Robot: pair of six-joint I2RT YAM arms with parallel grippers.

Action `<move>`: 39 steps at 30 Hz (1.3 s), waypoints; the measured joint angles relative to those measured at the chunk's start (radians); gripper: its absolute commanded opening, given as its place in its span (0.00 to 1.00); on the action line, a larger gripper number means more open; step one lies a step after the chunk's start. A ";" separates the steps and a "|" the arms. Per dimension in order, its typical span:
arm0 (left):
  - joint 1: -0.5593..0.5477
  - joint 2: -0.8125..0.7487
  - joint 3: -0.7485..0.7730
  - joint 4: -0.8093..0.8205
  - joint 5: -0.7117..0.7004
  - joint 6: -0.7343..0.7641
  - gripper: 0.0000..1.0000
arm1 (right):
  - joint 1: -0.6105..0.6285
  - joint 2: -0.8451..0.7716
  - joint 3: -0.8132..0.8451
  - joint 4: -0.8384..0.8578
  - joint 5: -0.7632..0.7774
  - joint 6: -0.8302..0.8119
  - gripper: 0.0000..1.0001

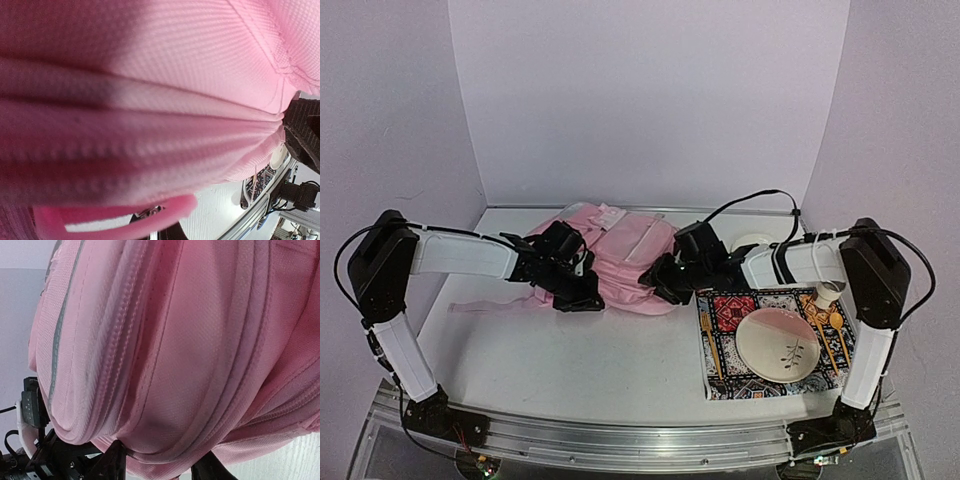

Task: Pack the student bag
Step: Hold the largest pocket of the student bag, then zip the largest pocket of the bag in the student bag.

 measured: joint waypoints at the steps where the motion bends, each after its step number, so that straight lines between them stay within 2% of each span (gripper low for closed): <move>1: 0.000 0.000 -0.001 0.001 -0.002 0.001 0.00 | 0.000 0.006 0.006 0.002 0.000 0.000 0.17; 4: 0.000 -0.002 -0.011 0.004 -0.014 0.004 0.00 | -0.003 0.018 0.018 0.009 -0.002 0.002 0.00; 12: 0.006 -0.046 -0.074 0.004 -0.052 0.035 0.00 | -0.051 0.028 0.023 0.026 -0.045 -0.020 0.00; 19: 0.072 -0.096 -0.121 0.007 -0.112 0.070 0.02 | -0.104 0.029 0.062 0.008 -0.137 -0.074 0.00; 22: 0.073 -0.096 -0.121 0.010 -0.137 0.083 0.07 | -0.109 0.040 0.098 -0.021 -0.160 -0.097 0.00; 25: 0.076 -0.096 -0.121 0.007 -0.165 0.087 0.16 | -0.115 0.069 0.138 -0.040 -0.188 -0.120 0.11; 29: 0.094 -0.096 -0.122 -0.027 -0.213 0.096 0.22 | -0.136 0.099 0.161 -0.052 -0.204 -0.163 0.36; 32: 0.106 -0.099 -0.129 -0.034 -0.258 0.103 0.24 | -0.159 0.100 0.162 -0.061 -0.199 -0.205 0.49; 34: 0.114 -0.105 -0.145 -0.033 -0.279 0.103 0.27 | -0.177 0.099 0.162 -0.062 -0.197 -0.232 0.55; 39: 0.133 -0.131 -0.190 -0.032 -0.307 0.081 0.43 | -0.216 0.045 0.117 -0.069 -0.173 -0.298 0.71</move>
